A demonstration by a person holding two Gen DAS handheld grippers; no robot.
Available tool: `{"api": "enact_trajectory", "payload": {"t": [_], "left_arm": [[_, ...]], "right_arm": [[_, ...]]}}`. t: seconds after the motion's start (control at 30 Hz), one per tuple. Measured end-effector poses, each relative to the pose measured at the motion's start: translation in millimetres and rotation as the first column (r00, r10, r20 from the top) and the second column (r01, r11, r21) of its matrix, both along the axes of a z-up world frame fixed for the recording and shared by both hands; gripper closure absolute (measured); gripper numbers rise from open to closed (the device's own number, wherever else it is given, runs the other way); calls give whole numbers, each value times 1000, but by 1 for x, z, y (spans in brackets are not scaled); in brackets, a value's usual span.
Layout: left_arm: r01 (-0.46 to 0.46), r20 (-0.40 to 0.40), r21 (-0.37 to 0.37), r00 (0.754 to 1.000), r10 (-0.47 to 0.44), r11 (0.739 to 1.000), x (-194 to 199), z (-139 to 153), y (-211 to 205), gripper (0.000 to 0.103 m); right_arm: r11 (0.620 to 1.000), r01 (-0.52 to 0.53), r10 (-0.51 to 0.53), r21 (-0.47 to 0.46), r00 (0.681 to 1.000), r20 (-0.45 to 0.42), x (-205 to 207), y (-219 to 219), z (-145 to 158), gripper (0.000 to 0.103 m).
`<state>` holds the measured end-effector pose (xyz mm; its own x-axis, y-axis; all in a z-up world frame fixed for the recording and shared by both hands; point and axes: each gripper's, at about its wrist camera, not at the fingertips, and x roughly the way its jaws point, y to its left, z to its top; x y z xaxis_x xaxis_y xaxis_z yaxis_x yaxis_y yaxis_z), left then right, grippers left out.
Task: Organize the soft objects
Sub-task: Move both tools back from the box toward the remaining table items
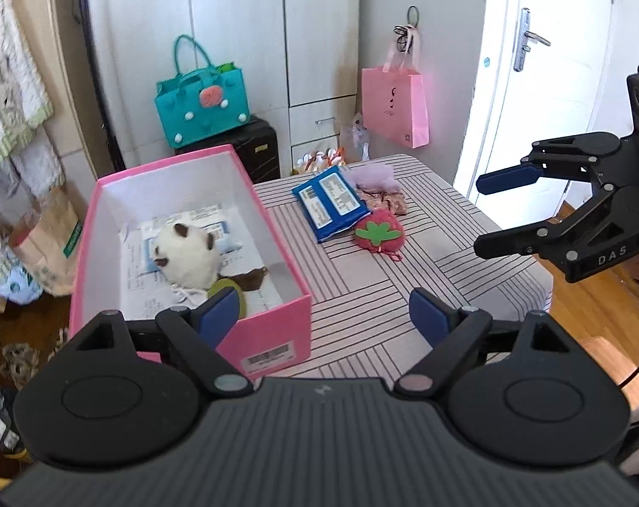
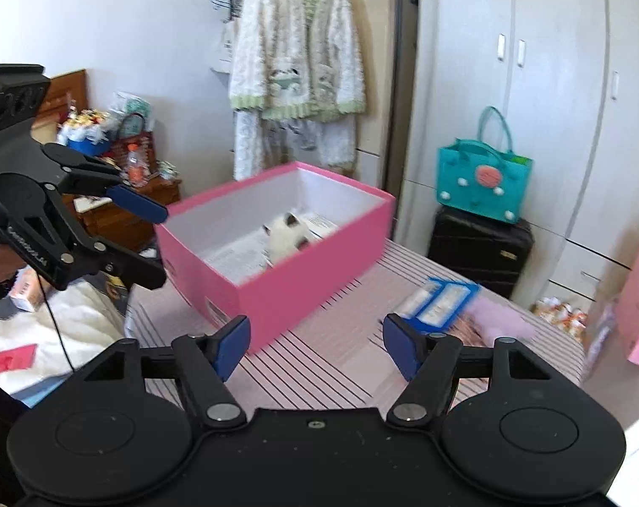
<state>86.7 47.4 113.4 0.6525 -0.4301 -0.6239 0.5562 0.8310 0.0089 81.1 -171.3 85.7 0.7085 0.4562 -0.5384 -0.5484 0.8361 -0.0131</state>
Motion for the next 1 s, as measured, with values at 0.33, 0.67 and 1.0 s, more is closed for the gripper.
{"api": "enact_trajectory", "payload": {"t": [0.33,0.67,1.0], "left_arm": [[51,-41,-89,998,-55,995,8,-23,-42,14],[78,20,-80,997,-76,994,31,-49,-113,13],[-30,-59,-81,998,26,996,80,-102,-161,13]], "right_arm": [[999,48,-48,-12,999,-9,-7,-35,-32,29],[983,184,-184,-4,983,-28,11,-85,-71,29],[944,329,-327,19,942,-75,40,-134,-100,29]]}}
